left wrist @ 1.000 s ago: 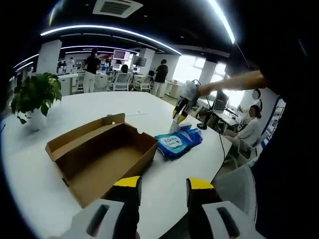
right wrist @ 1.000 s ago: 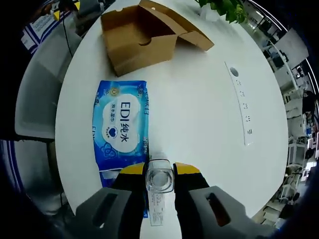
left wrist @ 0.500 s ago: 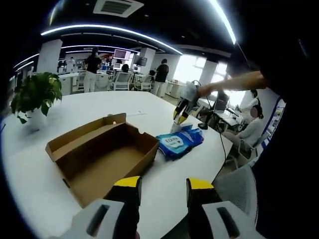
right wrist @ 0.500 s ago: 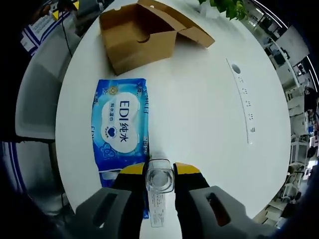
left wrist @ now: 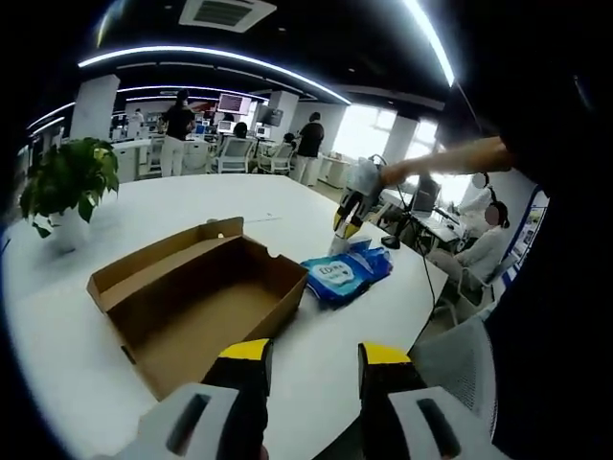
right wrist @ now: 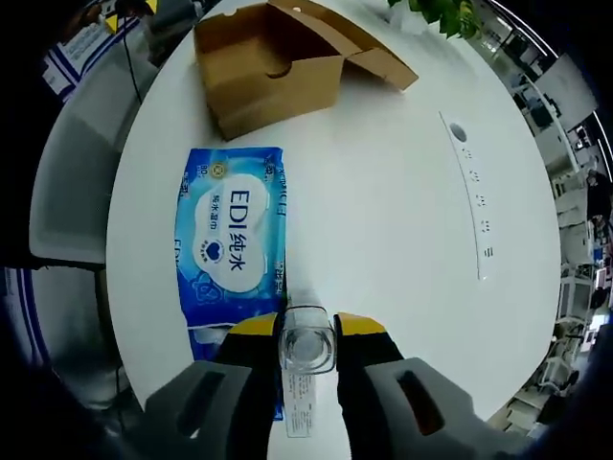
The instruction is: Operate the shoe box by opening the lid, removing the specified soft item, and placing it in the target area until the item is outside and the box remains undamaged.
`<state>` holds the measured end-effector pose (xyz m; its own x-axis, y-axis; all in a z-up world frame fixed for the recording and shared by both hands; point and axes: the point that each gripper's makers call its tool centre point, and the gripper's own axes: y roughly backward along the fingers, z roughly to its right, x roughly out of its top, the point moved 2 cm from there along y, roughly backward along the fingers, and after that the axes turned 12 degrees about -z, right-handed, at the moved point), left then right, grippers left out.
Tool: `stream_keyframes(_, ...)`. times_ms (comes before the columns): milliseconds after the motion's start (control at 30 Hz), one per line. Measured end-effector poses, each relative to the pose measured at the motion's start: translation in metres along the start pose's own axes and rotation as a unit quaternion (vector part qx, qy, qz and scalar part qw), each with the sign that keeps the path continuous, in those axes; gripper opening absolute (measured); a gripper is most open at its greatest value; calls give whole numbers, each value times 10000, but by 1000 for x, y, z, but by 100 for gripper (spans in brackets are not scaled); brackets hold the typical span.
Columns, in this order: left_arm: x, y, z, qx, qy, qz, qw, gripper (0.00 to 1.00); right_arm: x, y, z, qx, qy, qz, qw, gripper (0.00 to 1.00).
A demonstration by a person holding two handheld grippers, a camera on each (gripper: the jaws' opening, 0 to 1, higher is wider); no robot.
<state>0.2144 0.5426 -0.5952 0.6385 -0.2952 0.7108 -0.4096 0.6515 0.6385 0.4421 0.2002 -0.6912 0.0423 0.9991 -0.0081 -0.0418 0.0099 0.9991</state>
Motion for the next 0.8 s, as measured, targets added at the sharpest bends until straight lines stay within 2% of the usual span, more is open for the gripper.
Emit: stream_keyframes(800, 2, -4, 1, -95, -33, -26, 9999, 35, -5, -3, 8, 26, -86, 5, 10000, 21)
